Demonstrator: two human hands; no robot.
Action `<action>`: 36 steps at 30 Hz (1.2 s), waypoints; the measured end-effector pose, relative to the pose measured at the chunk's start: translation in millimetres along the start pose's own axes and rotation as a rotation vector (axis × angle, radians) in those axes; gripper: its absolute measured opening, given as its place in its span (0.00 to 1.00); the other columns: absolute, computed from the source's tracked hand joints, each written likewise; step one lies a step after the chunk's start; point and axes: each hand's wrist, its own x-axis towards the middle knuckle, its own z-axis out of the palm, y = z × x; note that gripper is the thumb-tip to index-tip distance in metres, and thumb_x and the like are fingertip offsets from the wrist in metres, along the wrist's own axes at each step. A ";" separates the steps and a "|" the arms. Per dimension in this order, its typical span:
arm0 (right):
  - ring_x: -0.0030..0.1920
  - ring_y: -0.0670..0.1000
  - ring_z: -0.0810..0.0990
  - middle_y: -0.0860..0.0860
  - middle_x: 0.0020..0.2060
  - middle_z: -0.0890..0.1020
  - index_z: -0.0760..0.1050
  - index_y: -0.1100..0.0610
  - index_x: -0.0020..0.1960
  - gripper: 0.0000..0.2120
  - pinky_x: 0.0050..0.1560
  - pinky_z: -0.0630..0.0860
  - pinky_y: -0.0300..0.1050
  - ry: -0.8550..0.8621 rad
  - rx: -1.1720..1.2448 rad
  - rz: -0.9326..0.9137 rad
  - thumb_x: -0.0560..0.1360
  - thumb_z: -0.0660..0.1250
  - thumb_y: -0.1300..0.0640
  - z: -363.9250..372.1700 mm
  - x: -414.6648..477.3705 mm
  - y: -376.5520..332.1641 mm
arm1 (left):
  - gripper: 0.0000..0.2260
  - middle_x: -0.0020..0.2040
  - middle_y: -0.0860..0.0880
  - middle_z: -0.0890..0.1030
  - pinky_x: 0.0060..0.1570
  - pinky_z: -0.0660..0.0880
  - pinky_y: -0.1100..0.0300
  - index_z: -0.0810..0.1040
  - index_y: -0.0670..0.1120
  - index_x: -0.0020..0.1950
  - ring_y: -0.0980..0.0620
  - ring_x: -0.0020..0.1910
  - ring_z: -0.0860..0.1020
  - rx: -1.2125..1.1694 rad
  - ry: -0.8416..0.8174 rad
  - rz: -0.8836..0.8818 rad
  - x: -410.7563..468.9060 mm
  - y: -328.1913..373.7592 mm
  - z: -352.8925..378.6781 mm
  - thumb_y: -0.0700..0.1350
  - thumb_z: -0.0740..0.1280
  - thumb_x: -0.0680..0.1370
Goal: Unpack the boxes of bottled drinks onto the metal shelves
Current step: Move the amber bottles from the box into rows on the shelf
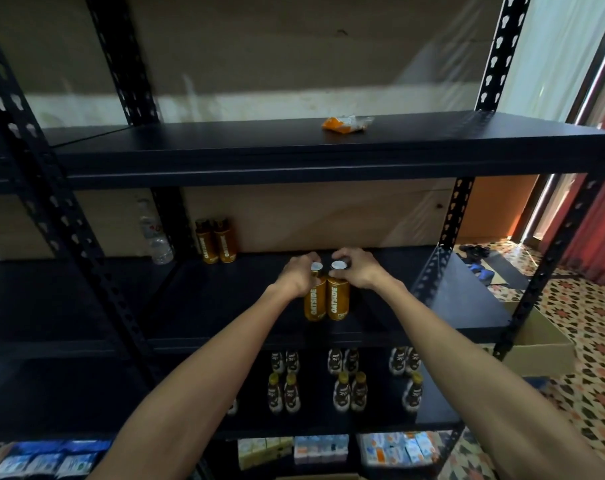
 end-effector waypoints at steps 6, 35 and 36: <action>0.63 0.49 0.76 0.49 0.65 0.79 0.77 0.49 0.68 0.22 0.58 0.72 0.41 -0.047 0.082 0.001 0.76 0.73 0.62 1.8 0.0 11.4 | 0.20 0.63 0.47 0.77 0.59 0.78 0.48 0.73 0.51 0.68 0.47 0.60 0.77 -0.029 0.013 0.020 0.5 -3.8 1.7 0.42 0.71 0.77; 0.57 0.26 0.74 0.40 0.57 0.80 0.72 0.53 0.69 0.27 0.53 0.70 0.22 0.356 0.490 -0.078 0.73 0.76 0.61 149.9 86.2 47.2 | 0.21 0.57 0.52 0.80 0.54 0.77 0.60 0.73 0.48 0.67 0.57 0.56 0.79 -0.587 0.553 0.044 67.8 -131.1 76.6 0.55 0.70 0.76; 0.57 0.25 0.74 0.39 0.56 0.79 0.72 0.53 0.69 0.27 0.53 0.70 0.22 0.361 0.510 -0.083 0.73 0.76 0.61 152.9 95.7 45.6 | 0.22 0.58 0.51 0.80 0.55 0.78 0.58 0.73 0.48 0.67 0.56 0.57 0.79 -0.581 0.565 0.052 76.2 -135.8 75.3 0.56 0.69 0.76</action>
